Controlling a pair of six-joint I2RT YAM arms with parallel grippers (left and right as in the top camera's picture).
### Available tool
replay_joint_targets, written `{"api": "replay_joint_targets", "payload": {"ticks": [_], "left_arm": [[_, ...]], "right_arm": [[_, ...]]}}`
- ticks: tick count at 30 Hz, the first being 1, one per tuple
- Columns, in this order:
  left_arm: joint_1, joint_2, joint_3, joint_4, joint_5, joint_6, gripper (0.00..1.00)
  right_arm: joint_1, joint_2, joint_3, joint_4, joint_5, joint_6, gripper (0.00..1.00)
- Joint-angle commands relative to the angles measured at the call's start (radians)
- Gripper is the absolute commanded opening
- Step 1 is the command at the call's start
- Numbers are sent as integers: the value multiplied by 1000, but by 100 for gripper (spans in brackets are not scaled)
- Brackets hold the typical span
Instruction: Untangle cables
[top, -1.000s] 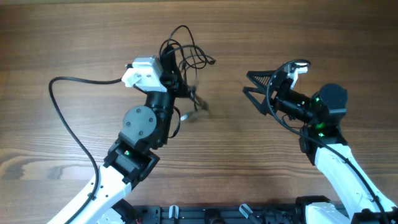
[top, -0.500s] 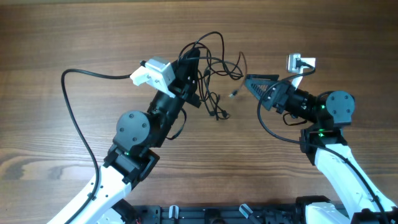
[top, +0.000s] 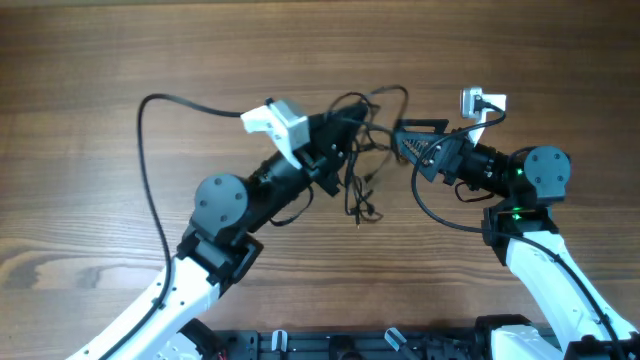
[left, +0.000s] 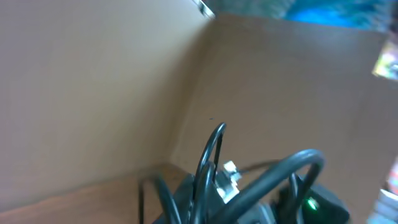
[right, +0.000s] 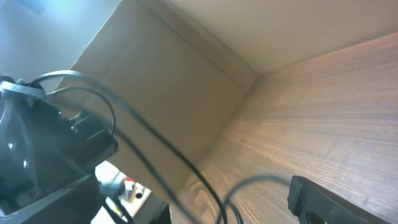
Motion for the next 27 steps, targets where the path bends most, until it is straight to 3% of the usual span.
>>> {"api": "replay_joint_targets", "payload": {"ticks": [1, 5, 27], "left_arm": [[-4, 37, 8, 11, 185, -13, 4], [-3, 60, 8, 10, 248, -13, 4], [13, 60, 8, 21, 245, -2, 4]], "right_arm": [[2, 0, 10, -44, 37, -3, 100], [1, 0, 10, -153, 100, 3, 100], [-7, 0, 10, -315, 204, 29, 100]]}}
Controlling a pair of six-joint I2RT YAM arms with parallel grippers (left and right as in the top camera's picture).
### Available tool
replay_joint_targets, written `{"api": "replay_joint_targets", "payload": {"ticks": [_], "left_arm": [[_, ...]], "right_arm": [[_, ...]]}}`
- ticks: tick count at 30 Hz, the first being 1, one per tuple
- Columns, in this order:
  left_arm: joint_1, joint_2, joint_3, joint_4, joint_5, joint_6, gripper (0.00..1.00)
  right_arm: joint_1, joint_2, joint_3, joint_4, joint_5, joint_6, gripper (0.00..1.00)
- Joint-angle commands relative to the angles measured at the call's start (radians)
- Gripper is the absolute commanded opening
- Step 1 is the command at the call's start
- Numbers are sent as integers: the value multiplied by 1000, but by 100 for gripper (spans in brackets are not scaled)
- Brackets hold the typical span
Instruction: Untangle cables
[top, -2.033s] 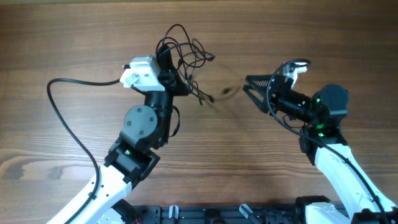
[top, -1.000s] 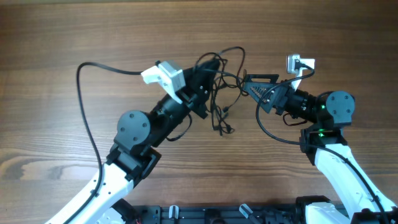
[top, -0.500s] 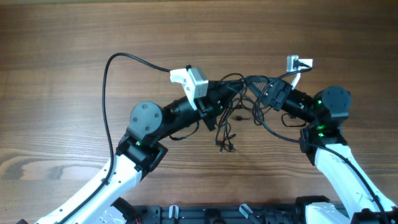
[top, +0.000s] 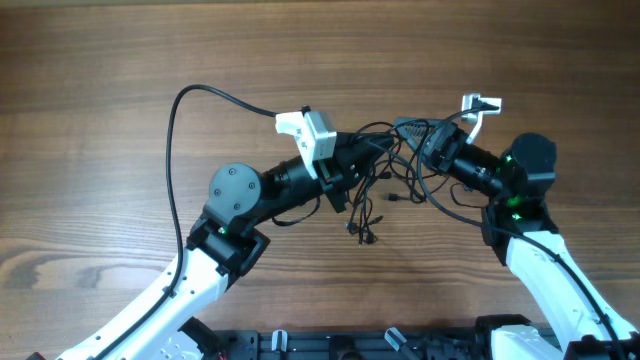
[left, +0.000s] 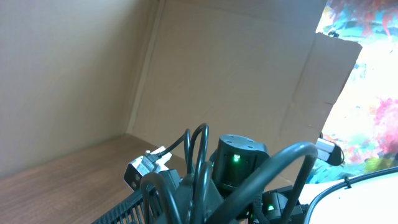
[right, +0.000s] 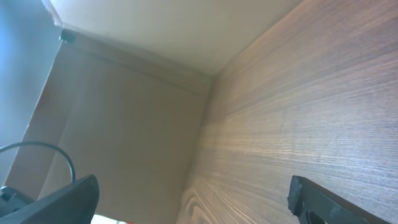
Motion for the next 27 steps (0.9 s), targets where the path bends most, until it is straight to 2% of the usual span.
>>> {"api": "replay_joint_targets", "payload": {"ticks": [1, 4, 7, 12, 15, 20, 27], "left_arm": [[29, 3, 8, 34, -37, 1, 4], [68, 3, 8, 101, -118, 1, 4], [106, 3, 8, 179, -124, 1, 4], [144, 3, 8, 209, -180, -3, 4], [143, 3, 8, 217, -274, -6, 4], [143, 3, 8, 227, -342, -11, 4], [142, 3, 8, 229, -342, -94, 4]], "right_arm": [[-17, 0, 10, -16, 22, 11, 100], [-35, 0, 10, -55, 22, 11, 100], [-44, 0, 10, -70, 22, 11, 100], [-44, 0, 10, -67, 10, 4, 100], [-43, 0, 10, -28, -21, -40, 100], [-43, 0, 10, 128, -138, -100, 100], [-40, 0, 10, 168, -181, -153, 100]]}}
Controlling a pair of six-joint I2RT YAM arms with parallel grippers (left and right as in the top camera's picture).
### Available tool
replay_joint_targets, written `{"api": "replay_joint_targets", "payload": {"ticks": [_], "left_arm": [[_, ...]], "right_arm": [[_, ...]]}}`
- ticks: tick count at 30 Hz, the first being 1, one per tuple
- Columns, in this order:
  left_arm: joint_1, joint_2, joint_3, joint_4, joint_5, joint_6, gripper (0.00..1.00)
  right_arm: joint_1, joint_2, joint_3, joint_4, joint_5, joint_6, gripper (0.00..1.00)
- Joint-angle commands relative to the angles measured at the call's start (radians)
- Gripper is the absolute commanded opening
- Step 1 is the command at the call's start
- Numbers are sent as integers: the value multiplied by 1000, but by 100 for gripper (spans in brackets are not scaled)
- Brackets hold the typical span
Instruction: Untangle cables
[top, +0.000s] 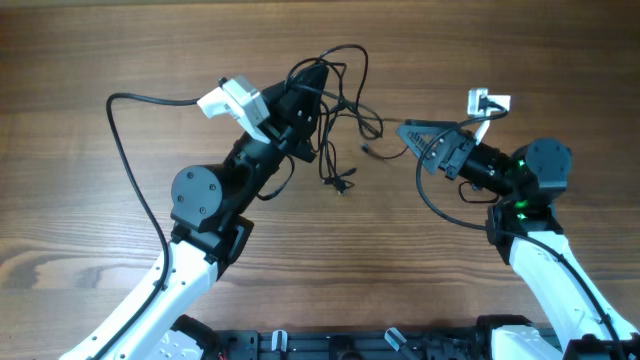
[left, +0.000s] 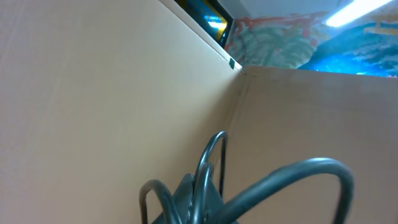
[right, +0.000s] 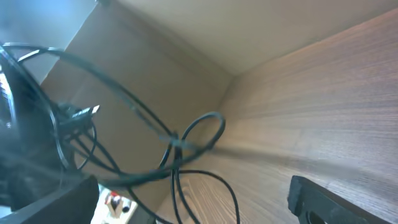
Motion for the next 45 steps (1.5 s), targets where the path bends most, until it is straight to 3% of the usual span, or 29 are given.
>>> {"api": "replay_joint_targets", "payload": {"ticks": [1, 7, 11, 20, 26, 30, 37, 45], "left_arm": [[4, 3, 8, 12, -25, -71, 4], [4, 3, 8, 14, -130, -72, 4], [-3, 7, 8, 15, -128, -151, 4], [-168, 79, 9, 150, -128, -174, 4], [-236, 88, 9, 161, -128, -174, 4], [-289, 88, 9, 161, -127, -174, 4], [-306, 82, 9, 161, -16, -175, 4], [-302, 38, 8, 160, 49, -171, 4]], "right_arm": [[0, 0, 10, 9, -46, -54, 100], [4, 0, 10, 13, -63, -82, 100], [16, 0, 10, 21, -61, -86, 100], [98, 0, 10, 80, 20, -85, 100], [121, 0, 10, 66, 73, -83, 100], [127, 0, 10, -34, 208, -48, 100], [125, 0, 10, -444, 637, 129, 100], [115, 0, 10, -495, 701, 119, 100]]}}
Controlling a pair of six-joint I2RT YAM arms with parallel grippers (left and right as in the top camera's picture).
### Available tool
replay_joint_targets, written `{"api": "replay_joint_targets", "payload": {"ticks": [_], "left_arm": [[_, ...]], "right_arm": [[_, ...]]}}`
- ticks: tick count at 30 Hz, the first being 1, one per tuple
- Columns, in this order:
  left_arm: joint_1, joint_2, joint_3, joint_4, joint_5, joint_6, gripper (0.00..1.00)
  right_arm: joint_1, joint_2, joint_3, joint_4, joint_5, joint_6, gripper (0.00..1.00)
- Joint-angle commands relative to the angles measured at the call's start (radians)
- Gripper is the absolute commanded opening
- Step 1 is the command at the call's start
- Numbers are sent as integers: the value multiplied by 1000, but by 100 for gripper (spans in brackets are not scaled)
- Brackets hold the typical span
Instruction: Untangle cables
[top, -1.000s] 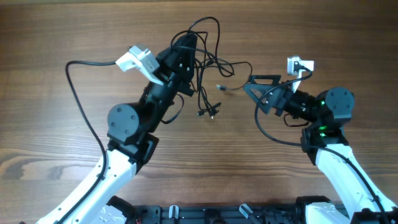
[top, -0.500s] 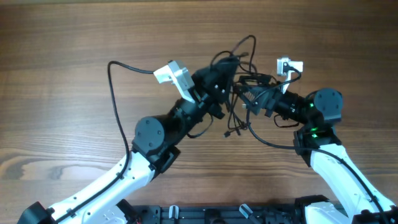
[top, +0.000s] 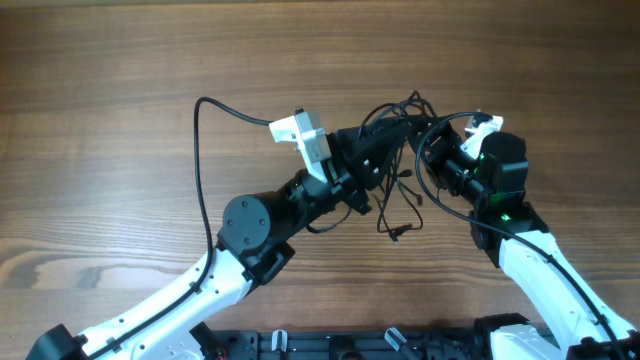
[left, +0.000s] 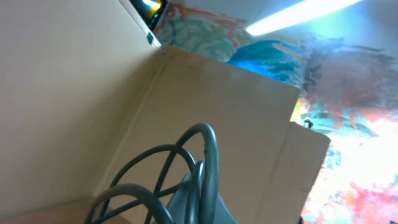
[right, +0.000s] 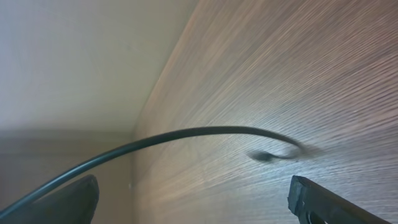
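Note:
A tangle of thin black cables (top: 400, 125) hangs above the wooden table (top: 120, 60), right of centre. My left gripper (top: 383, 152) is shut on it; in the left wrist view, cable loops (left: 186, 155) arch over the closed jaws of the left gripper (left: 200, 202). Loose cable ends (top: 398, 215) dangle toward the front. My right gripper (top: 432, 150) sits at the tangle's right side. In the right wrist view the right gripper (right: 193, 196) stands open, fingers (right: 320, 202) wide apart, with one black cable (right: 186, 134) crossing ahead of them.
The left arm's own black camera lead (top: 200, 150) loops out to the left of its white wrist camera (top: 305, 135). Cardboard walls (left: 236, 118) stand beyond the table. The arm bases sit at the near edge (top: 330, 345).
My left gripper, then at the far left-centre with the tangle, is now right of centre with it. The tangle is again against my open right gripper, which has shifted slightly toward it.
My left gripper held the tangle at mid-table with the right gripper open beside it. Then both grippers were close together at the tangle. Then the left held it farther back and left, apart from the right. Now the two meet again right of centre.

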Motion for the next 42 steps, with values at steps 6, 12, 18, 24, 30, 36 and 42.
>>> {"api": "replay_joint_targets", "payload": {"ticks": [6, 12, 18, 24, 30, 36, 42], "left_arm": [[80, -90, 8, 11, 37, -6, 4], [193, -154, 8, -39, 37, -6, 4], [214, -158, 8, -103, 32, -5, 4], [214, -158, 8, -112, 29, -6, 4], [214, -143, 8, -117, 13, -6, 4], [191, -114, 9, -117, 13, -10, 4], [152, -56, 9, -76, 10, -10, 4]], "right_arm": [[-97, 0, 5, -157, 84, 13, 100], [-167, 0, 5, -239, 44, 11, 100], [-166, 0, 5, 38, -296, -204, 100], [-166, 0, 5, 187, -507, -340, 100], [-158, 0, 5, 324, -661, -353, 100], [-95, 0, 5, 388, -661, -352, 100], [-24, 0, 5, 491, -640, -343, 100]]}}
